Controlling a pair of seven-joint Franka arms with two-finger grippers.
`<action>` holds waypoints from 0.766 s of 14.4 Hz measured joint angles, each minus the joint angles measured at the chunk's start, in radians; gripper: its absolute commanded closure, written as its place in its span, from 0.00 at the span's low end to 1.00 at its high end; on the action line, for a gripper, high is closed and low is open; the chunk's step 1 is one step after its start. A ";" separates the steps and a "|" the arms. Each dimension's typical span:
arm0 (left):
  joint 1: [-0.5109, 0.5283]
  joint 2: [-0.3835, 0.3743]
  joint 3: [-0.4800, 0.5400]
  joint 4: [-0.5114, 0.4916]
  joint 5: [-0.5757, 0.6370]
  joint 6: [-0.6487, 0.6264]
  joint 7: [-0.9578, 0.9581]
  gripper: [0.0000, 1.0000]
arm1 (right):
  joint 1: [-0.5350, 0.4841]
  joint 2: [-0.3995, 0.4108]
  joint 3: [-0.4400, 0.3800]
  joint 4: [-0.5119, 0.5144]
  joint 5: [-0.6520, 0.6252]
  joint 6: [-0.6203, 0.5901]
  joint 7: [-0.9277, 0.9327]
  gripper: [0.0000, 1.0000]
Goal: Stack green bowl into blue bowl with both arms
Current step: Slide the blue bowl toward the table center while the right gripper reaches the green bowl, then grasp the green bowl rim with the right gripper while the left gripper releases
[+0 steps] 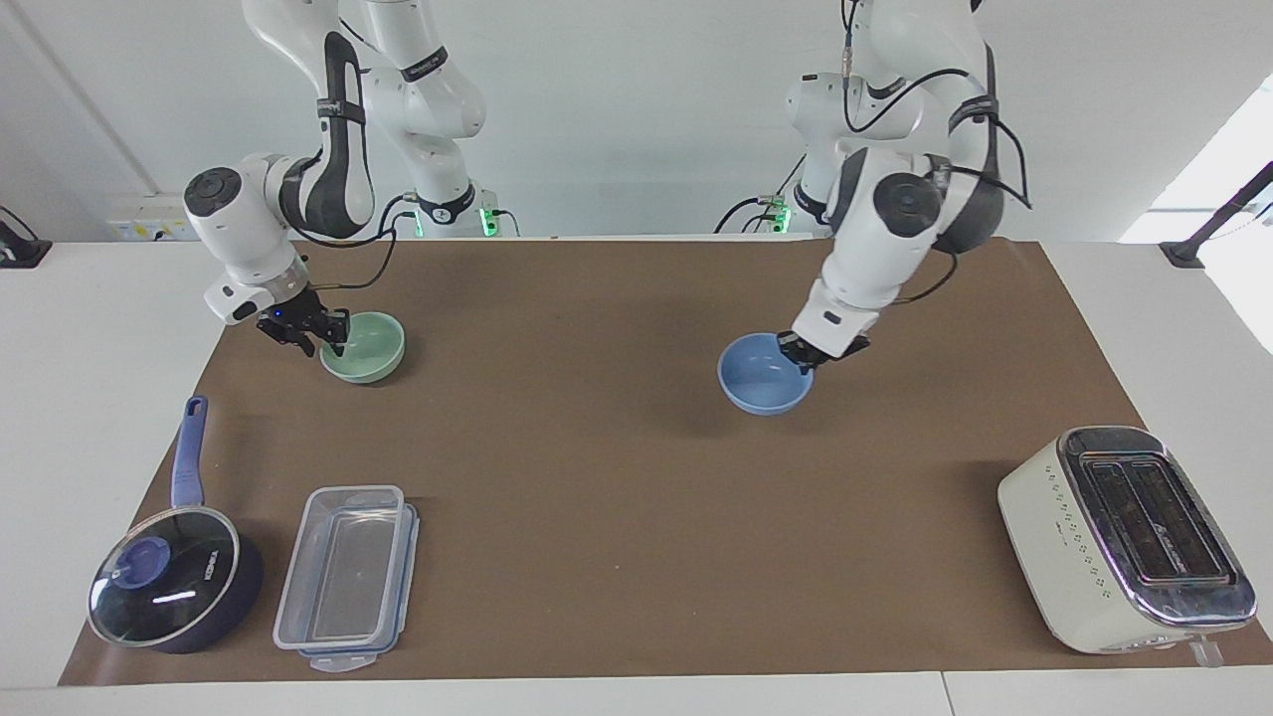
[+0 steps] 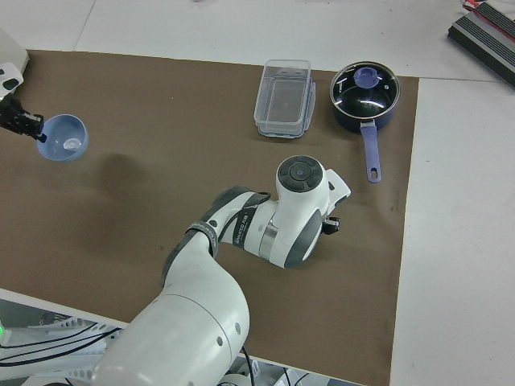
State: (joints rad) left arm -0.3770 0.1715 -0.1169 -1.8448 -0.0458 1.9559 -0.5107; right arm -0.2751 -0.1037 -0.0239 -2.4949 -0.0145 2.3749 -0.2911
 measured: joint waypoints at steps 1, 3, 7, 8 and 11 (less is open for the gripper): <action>-0.063 0.012 -0.001 -0.006 -0.002 0.035 -0.071 1.00 | -0.003 0.000 0.000 0.000 0.000 0.000 -0.003 1.00; -0.160 0.038 -0.002 -0.028 -0.015 0.102 -0.152 1.00 | -0.003 -0.002 0.001 0.000 0.002 0.000 -0.006 1.00; -0.246 0.083 -0.003 -0.093 -0.029 0.223 -0.201 1.00 | -0.003 -0.019 0.003 0.002 0.005 -0.006 -0.008 1.00; -0.246 0.086 -0.002 -0.099 -0.044 0.229 -0.201 1.00 | -0.003 -0.019 0.003 0.009 0.005 -0.007 -0.008 1.00; -0.246 0.095 -0.001 -0.100 -0.081 0.235 -0.200 1.00 | -0.001 -0.021 0.012 0.097 0.005 -0.081 -0.008 1.00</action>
State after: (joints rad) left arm -0.6232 0.2661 -0.1183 -1.9451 -0.1269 2.1913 -0.7108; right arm -0.2757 -0.1243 -0.0124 -2.3974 -0.0099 2.2935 -0.2994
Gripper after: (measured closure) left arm 0.960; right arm 0.952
